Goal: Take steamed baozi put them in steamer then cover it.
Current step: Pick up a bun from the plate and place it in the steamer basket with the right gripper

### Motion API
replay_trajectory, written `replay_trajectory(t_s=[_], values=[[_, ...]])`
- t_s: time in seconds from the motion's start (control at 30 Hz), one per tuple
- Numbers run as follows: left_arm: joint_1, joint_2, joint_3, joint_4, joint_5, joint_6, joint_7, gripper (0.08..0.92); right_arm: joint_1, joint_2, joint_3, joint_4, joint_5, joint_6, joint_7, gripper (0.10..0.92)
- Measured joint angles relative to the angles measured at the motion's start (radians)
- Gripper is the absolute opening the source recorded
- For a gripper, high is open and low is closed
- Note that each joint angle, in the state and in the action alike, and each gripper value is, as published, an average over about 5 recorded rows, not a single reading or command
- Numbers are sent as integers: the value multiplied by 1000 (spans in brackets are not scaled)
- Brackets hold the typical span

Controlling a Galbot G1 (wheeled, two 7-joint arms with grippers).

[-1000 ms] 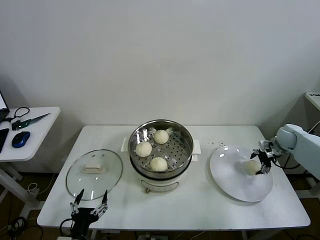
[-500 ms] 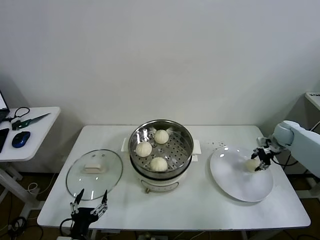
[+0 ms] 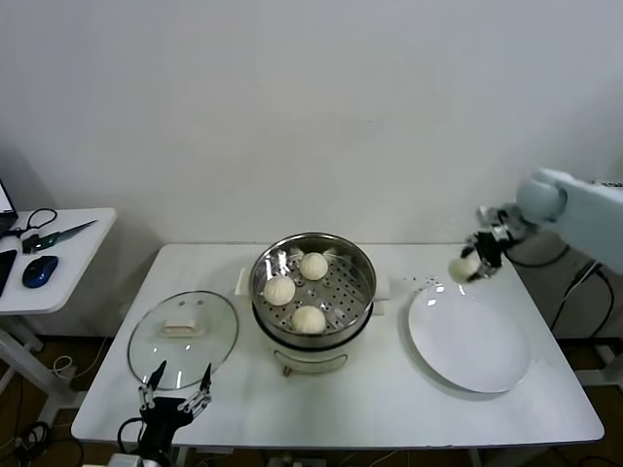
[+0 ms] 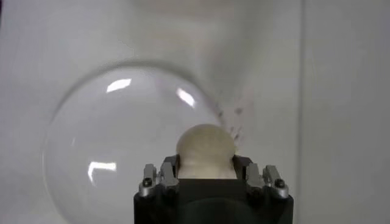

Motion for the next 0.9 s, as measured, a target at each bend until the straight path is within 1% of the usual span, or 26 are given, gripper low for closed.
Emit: replay_trajectory(t_s=[0.2,0.37,0.6,0.9], values=[[-3,6,2,-8,-8,4,0,823,199,87,-108,160,185,-89,30,602],[0,10,2,-11,-13,5,-1,823,246,160,-143,247,270,-160,85,602],[6,16,-4,-11,-19,4,-2,823,189,252,-149,287,308,-249,173,599],[1,15,-5,-10,-20,6,-2,823,64,331,-115,258,291,-323,265,602]])
